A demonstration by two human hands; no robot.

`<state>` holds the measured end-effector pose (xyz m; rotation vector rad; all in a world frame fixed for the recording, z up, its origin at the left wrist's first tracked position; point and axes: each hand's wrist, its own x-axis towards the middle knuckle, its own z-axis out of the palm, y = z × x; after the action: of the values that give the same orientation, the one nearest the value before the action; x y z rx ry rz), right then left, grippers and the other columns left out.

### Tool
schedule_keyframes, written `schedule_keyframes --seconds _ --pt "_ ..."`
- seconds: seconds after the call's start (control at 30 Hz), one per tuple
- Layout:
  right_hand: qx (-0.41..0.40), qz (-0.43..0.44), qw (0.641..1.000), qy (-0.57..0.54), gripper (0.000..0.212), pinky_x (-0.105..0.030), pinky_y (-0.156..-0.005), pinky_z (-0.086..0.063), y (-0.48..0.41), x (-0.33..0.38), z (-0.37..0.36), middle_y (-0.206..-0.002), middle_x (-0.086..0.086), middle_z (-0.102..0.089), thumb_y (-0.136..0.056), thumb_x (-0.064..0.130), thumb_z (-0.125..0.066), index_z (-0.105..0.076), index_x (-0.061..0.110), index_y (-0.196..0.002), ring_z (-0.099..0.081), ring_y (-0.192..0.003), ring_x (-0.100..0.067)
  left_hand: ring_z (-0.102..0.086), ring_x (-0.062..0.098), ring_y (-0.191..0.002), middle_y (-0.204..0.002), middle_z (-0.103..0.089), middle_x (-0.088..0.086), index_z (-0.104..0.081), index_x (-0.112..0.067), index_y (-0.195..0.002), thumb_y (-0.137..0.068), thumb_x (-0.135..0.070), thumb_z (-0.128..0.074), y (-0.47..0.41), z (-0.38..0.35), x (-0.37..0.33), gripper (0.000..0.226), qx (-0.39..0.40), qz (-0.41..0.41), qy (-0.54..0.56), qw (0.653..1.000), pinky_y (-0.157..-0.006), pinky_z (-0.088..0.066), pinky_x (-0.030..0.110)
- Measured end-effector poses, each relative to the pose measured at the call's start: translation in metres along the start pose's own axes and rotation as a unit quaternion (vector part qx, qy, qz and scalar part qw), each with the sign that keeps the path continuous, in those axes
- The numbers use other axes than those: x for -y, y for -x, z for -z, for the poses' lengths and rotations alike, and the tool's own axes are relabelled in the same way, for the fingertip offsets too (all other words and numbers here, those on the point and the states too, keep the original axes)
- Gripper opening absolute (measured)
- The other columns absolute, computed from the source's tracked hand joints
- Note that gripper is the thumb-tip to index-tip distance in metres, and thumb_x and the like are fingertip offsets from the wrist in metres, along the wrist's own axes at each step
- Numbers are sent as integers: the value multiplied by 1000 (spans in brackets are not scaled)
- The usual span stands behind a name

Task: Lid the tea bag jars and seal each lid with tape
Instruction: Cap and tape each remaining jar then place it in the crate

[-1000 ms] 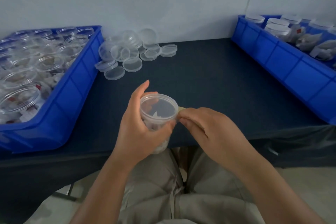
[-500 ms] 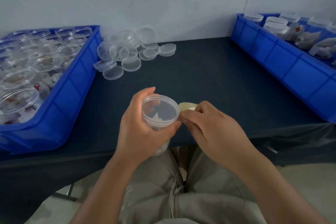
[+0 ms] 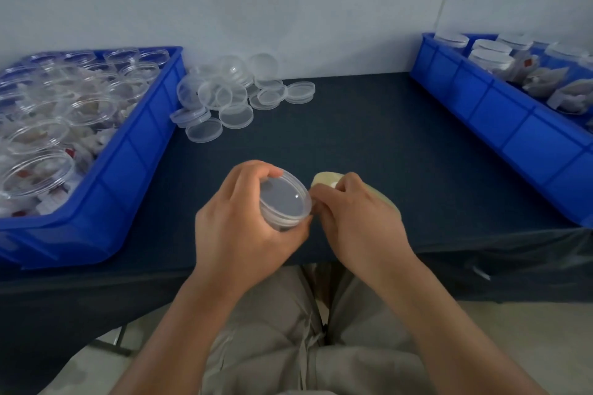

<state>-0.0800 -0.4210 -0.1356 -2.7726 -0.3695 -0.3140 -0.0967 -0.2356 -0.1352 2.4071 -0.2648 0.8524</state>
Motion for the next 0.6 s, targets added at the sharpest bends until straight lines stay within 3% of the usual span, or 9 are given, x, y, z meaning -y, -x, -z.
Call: schedule_keyframes --seconds 0.13,0.33,0.4,0.47,0.53,0.6 --pt "23 -12 1000 6 14 -26 -48 -33 -16 9 -9 -104 5 -41 -105 28 -54 -57 40 -112 -50 -66 -12 -58 0 -100 -122 -64 -12 -58 -23 -117 -71 -60 -84 -3 3 8 65 -26 -12 -31 999 -67 -42 19" --pt "41 -21 998 33 35 -29 -50 -44 -33 15 -26 -109 5 -42 -99 24 -68 -51 44 -121 -60 -72 -16 -62 6 -96 -118 -66 -10 -61 -19 -111 -67 -51 -93 -7 13 5 63 -16 28 -27 999 -66 -52 30" --pt "35 -42 997 56 27 -37 -64 -54 -42 3 -30 -119 -1 -49 -102 28 -62 -54 41 -124 -67 -84 -26 -65 5 -98 -115 -68 -14 -61 -25 -109 -64 -54 -93 -3 21 -10 63 -10 50 76 996 -73 -56 33" --pt "54 -90 991 80 22 -41 -80 -55 -55 -24 -30 -129 -7 -54 -108 36 -49 -58 36 -128 -66 -102 -32 -71 10 -107 -119 -71 -13 -60 -30 -113 -61 -56 -93 9 27 -35 67 28 35 196 980 -80 -57 26" --pt "58 -89 992 62 23 -36 -77 -49 -61 -48 -26 -126 -5 -56 -110 39 -47 -60 35 -128 -61 -108 -28 -71 11 -114 -126 -70 -13 -60 -31 -121 -61 -57 -94 14 30 -50 74 57 44 260 963 -84 -56 17" --pt "30 -52 998 23 24 -35 -75 -42 -61 -56 -25 -122 -3 -54 -111 38 -48 -63 37 -129 -60 -105 -26 -70 3 -113 -124 -69 -20 -58 -40 -126 -59 -58 -92 7 27 -48 77 64 114 304 944 -83 -54 12"
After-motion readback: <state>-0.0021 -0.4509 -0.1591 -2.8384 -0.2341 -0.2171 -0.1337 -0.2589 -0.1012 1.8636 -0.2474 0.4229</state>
